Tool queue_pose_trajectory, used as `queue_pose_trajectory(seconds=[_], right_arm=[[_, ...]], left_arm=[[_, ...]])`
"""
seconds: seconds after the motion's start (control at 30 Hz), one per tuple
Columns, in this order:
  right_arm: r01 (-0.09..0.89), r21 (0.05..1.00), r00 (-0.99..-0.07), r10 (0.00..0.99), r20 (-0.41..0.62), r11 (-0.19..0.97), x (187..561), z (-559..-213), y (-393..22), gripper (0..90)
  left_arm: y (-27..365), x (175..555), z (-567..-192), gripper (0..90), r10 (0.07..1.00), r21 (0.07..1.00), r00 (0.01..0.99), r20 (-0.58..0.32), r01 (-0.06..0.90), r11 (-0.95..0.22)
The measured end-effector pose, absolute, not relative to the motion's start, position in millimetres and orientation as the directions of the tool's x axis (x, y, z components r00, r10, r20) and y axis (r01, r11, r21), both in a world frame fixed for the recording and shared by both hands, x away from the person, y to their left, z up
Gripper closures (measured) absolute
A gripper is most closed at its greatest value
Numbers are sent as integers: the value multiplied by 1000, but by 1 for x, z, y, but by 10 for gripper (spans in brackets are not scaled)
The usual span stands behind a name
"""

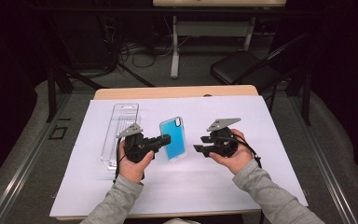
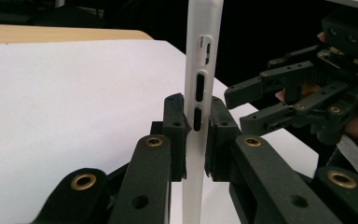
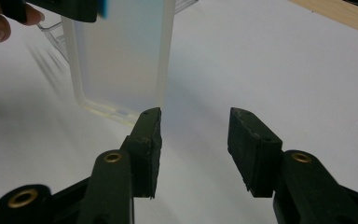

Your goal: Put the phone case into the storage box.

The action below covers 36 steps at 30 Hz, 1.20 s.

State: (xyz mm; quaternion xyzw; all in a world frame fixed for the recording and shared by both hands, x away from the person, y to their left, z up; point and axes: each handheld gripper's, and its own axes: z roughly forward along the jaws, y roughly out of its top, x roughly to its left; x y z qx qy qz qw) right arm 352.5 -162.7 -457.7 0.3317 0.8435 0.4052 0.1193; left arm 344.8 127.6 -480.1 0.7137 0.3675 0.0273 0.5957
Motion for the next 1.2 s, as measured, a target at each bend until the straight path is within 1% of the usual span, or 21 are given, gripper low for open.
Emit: queue_pose_trajectory(seconds=[0.23, 0.37, 0.47, 0.63, 0.87, 0.93, 1.2], right_arm=[[427, 790, -778, 624, 73, 440, 348, -457, -167, 540], [416, 811, -790, 605, 98, 412, 346, -456, -170, 539], [386, 827, -818, 566, 102, 410, 343, -454, -172, 539], [365, 843, -841, 529, 117, 395, 341, -452, -173, 540], [360, 858, -850, 508, 140, 365, 339, -452, -173, 540], [364, 865, -854, 494, 161, 346, 337, -454, -174, 539], [351, 873, -876, 447, 179, 339, 333, -457, -168, 539]], left_arm=[[132, 339, -475, 813, 511, 887, 774, -374, 459, -47], [136, 338, -473, 812, 496, 892, 789, -363, 448, -59], [140, 337, -471, 813, 485, 895, 798, -357, 441, -67], [145, 335, -469, 813, 468, 898, 808, -358, 435, -64], [148, 335, -468, 813, 447, 902, 820, -357, 427, -63], [149, 334, -468, 813, 437, 902, 825, -358, 426, -65], [148, 332, -468, 813, 408, 903, 840, -357, 422, -79]])
